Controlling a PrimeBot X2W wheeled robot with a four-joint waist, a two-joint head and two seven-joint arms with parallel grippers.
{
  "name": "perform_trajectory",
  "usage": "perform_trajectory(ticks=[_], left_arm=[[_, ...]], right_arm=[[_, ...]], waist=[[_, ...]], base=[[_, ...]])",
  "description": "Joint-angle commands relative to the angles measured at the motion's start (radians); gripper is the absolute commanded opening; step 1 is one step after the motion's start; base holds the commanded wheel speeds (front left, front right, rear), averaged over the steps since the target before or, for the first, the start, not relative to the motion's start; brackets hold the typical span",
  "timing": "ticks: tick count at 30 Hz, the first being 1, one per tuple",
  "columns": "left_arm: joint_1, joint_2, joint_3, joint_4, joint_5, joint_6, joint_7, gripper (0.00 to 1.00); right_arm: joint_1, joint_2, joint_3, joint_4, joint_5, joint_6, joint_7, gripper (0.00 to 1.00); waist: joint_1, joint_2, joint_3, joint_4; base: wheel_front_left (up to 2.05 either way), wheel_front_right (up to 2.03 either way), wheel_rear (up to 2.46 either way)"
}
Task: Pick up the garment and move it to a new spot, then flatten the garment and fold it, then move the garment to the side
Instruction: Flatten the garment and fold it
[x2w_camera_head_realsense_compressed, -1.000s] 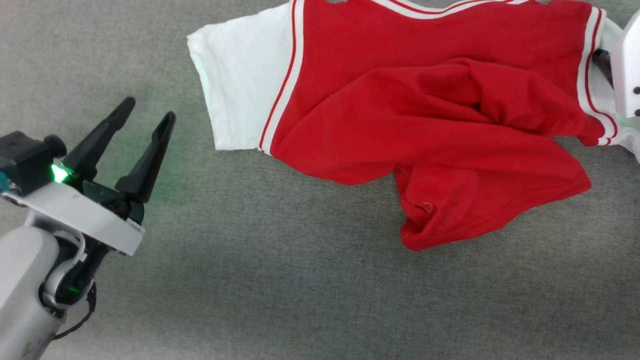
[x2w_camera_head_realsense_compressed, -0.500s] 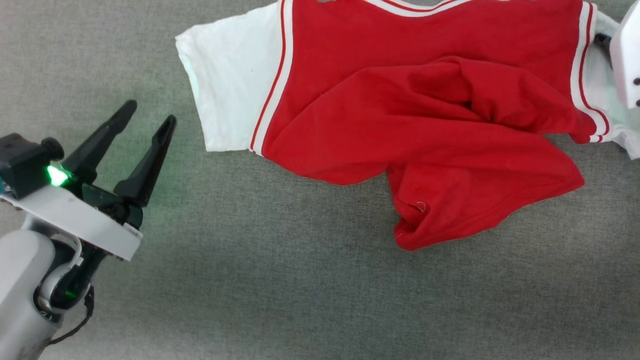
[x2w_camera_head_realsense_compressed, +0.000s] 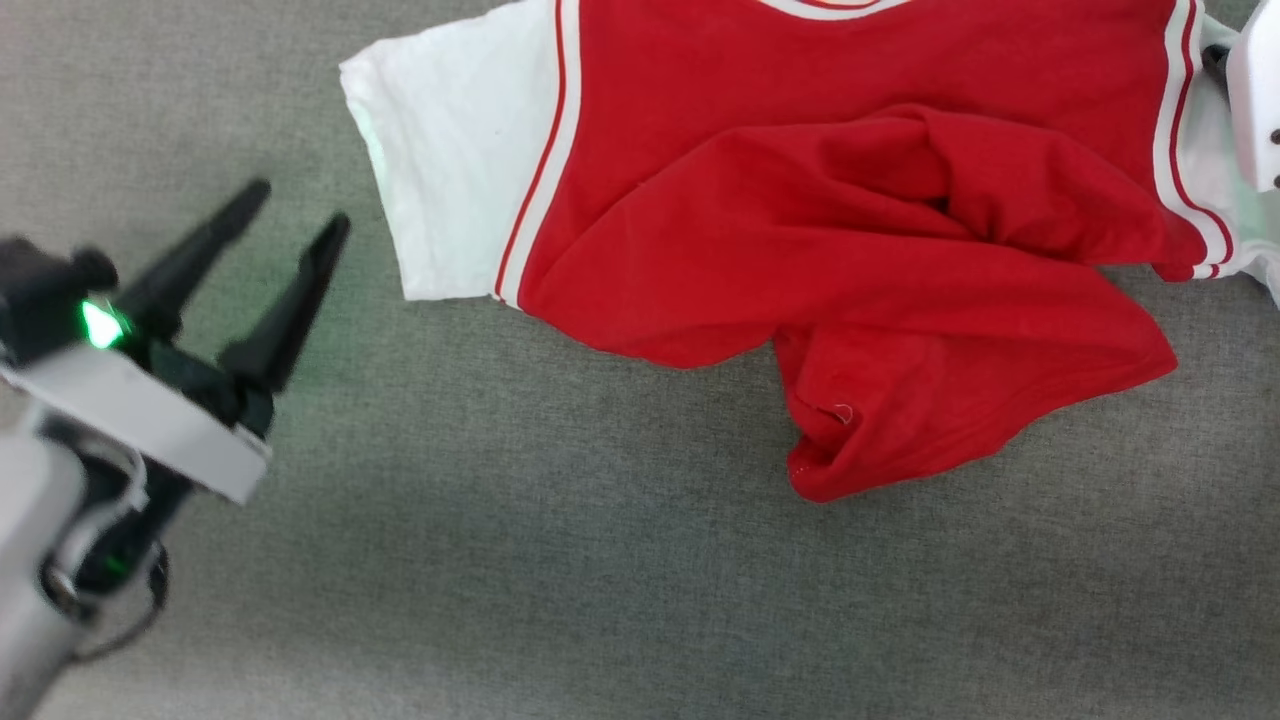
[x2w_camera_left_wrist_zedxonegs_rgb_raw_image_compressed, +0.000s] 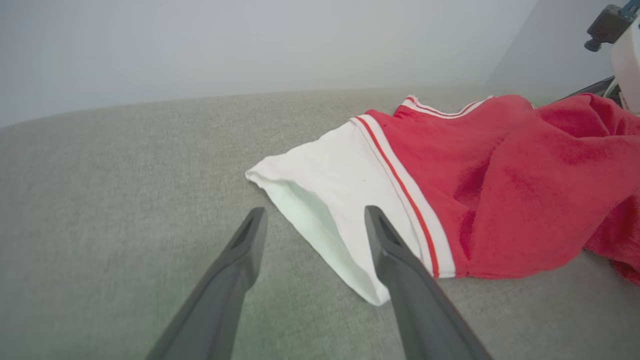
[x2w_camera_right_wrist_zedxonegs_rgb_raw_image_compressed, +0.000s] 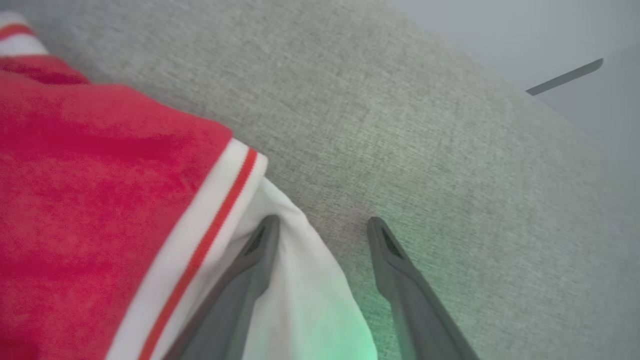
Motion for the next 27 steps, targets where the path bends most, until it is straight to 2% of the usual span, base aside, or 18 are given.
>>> perform_trajectory(ticks=[1,5,8,15,21,27], left_arm=[[-0.033,0.01,-0.002,-0.006,0.009,-0.006,0.009,1.0],[-0.156,0.043,-0.039,-0.011,0.047,-0.015,0.094,1.0],[-0.28,0.043,-0.111,-0.021,0.063,-0.017,0.19,1.0],[-0.587,0.039,-0.374,0.058,0.014,-0.015,0.398,1.0],[-0.788,0.011,-0.589,0.199,-0.068,-0.015,0.477,1.0],[-0.908,-0.007,-0.668,0.279,-0.115,-0.015,0.54,1.0]], right_arm=[[0.062,0.016,0.032,0.039,0.007,0.007,0.032,0.0],[0.034,0.006,0.025,0.028,0.0,0.003,0.032,0.0],[0.018,0.018,0.03,0.021,-0.004,0.003,0.037,0.0],[-0.022,0.056,0.049,0.013,-0.008,0.004,0.045,0.0],[-0.04,0.076,0.069,0.017,0.001,0.004,0.055,0.0],[-0.051,0.082,0.082,0.017,0.0,0.003,0.057,0.0]], waist=[[0.0,0.0,0.004,-0.003],[0.0,0.0,0.017,-0.012],[0.0,0.0,0.029,-0.022],[0.0,0.0,0.069,-0.055],[0.0,0.0,0.101,-0.083],[0.0,0.0,0.121,-0.101]], base=[[0.0,0.0,0.0],[0.0,0.0,0.0],[0.0,0.0,0.0],[0.0,0.0,0.0],[0.0,0.0,0.0],[0.0,0.0,0.0]])
